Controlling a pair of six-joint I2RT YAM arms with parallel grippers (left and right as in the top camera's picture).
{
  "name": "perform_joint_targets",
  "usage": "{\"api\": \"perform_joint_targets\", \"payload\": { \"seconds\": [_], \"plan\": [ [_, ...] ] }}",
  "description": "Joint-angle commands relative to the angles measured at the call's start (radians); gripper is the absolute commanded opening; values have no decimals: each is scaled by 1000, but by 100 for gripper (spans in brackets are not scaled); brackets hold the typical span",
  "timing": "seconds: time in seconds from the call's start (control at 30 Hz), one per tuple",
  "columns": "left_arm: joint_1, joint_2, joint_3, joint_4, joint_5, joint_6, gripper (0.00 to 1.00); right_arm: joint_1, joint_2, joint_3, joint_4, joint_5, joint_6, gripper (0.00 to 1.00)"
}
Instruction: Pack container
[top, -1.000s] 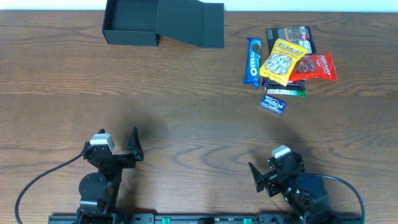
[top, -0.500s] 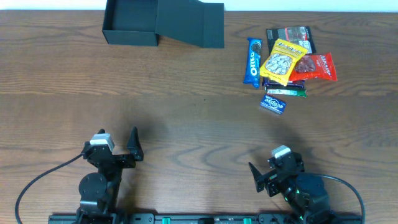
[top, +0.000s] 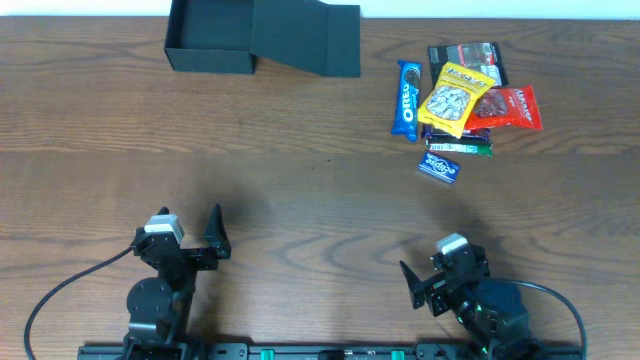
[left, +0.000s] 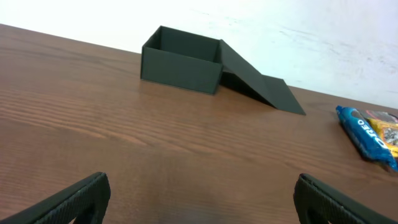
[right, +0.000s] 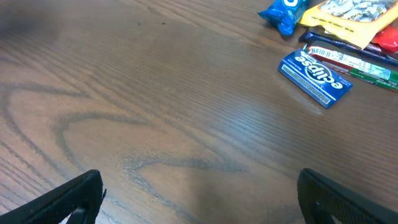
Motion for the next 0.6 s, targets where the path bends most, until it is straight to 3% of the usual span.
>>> {"api": "perform_joint_targets", "payload": {
  "seconds": [0.0,0.17,0.3,0.47,0.57],
  "plan": [
    [2,-6,-32,-6,32,-22,95,2,-11,-8,3,6,-11,99],
    [2,5,-20,80,79,49,95,2,-11,-8,3,6,-11,99],
    [2,117,71,85,-8,111,95,2,-11,-8,3,6,-11,99],
    [2,473,295,98,-60,235,96,2,-11,-8,3,6,-11,99],
    [2,789,501,97,-66,316,95,2,-11,-8,2,6,-11,99]
  ]
}}
